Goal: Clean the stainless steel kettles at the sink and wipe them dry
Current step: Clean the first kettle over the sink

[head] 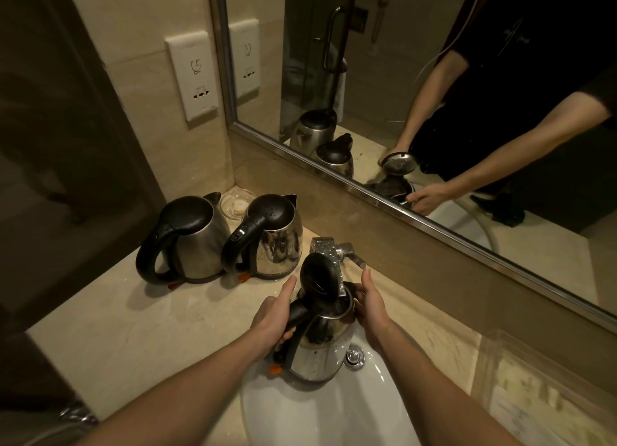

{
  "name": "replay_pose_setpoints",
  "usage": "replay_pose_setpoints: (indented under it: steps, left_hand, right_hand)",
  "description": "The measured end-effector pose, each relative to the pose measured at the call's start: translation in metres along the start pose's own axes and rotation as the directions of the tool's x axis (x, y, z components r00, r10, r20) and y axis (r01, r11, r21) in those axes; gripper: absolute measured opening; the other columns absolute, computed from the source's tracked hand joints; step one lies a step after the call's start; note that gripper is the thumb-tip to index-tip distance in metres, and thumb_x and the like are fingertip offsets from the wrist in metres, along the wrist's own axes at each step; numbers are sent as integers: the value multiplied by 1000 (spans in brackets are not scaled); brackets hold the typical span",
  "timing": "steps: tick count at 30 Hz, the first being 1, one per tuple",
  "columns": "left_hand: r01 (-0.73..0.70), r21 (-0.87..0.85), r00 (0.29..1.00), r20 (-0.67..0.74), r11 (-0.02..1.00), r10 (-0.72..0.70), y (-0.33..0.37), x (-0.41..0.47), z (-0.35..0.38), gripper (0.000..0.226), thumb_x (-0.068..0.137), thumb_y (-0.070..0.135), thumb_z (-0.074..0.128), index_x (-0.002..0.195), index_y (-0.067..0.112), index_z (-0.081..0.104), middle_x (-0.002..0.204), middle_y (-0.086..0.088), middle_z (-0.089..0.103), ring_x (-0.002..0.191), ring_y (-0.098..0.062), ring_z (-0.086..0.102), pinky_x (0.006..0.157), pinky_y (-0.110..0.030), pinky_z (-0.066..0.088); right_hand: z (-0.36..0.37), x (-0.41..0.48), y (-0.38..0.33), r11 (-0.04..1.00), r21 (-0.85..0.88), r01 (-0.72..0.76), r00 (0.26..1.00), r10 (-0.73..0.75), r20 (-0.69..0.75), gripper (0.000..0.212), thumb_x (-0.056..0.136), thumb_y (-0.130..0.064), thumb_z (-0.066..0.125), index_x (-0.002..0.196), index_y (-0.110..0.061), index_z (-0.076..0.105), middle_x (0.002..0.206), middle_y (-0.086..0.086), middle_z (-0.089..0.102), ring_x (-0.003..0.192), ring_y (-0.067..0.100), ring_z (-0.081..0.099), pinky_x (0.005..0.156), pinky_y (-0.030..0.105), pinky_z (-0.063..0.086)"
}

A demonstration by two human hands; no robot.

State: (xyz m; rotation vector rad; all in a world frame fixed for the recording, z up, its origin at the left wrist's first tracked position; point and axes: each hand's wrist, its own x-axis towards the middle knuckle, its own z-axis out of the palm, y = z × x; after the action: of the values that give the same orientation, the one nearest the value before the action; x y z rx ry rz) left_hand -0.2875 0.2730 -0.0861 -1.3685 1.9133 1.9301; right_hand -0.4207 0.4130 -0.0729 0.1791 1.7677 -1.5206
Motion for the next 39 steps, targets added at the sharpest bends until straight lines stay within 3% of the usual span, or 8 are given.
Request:
replay_pose_setpoints:
  steps: [4,10,14,22,26,32,39]
  left_hand:
    - [5,5,1000,12,1000,-5,2,-3,-1,74,88,81,27,59,15,46,48,-4,46,41,-16,44,58,-31,40]
    - [-3,24,1000,14,1000,3,2,-6,-2,77,89,80,25,54,15,46,46,-4,45,40,-17,44,65,-35,45]
    - [4,11,1000,3,1000,-4,2,-4,-3,75,90,79,27,59,14,48,48,-3,47,40,-16,45,59,-32,43]
    - [1,8,1000,2,1000,-1,1,-1,-1,76,88,81,28,57,15,50,50,-5,50,42,-17,47,59,-31,43]
    - [11,13,1000,6,1000,-11,0,0,0,78,86,83,27,53,16,50,46,-3,50,38,-15,47,57,-30,44]
    - [15,5,1000,-4,1000,-15,-2,2,1,77,82,86,28,53,17,49,48,-3,50,40,-16,48,57,-30,44]
    - [10,16,1000,-21,1000,-10,1,1,1,83,51,98,26,47,19,49,50,-6,51,41,-19,49,56,-30,43]
  right_hand:
    - [1,1,1,1000,17,4,1000,-4,-7,58,93,-65,29,82,-19,62,59,-13,70,57,2,65,63,25,43]
    - [4,0,-1,1000,12,-2,1000,2,-14,61,91,-68,29,84,-18,64,67,-8,70,77,11,60,75,32,42]
    - [6,-1,-1,1000,18,0,1000,0,-15,60,92,-67,30,84,-17,63,66,-9,69,77,12,60,80,33,39]
    - [6,-4,-3,1000,4,-5,1000,5,3,62,92,-67,28,87,-16,63,80,-3,69,81,12,61,71,31,43]
    - [4,-4,-3,1000,-9,-4,1000,4,1,61,92,-68,27,83,-19,63,68,-11,69,73,8,60,63,25,44]
    - [4,-3,-3,1000,-9,4,1000,-4,-8,60,92,-68,26,79,-21,61,58,-14,68,64,3,60,62,24,44]
    - [6,-3,-1,1000,9,-4,1000,4,-17,63,91,-69,28,83,-18,64,64,-11,71,77,10,61,72,31,42]
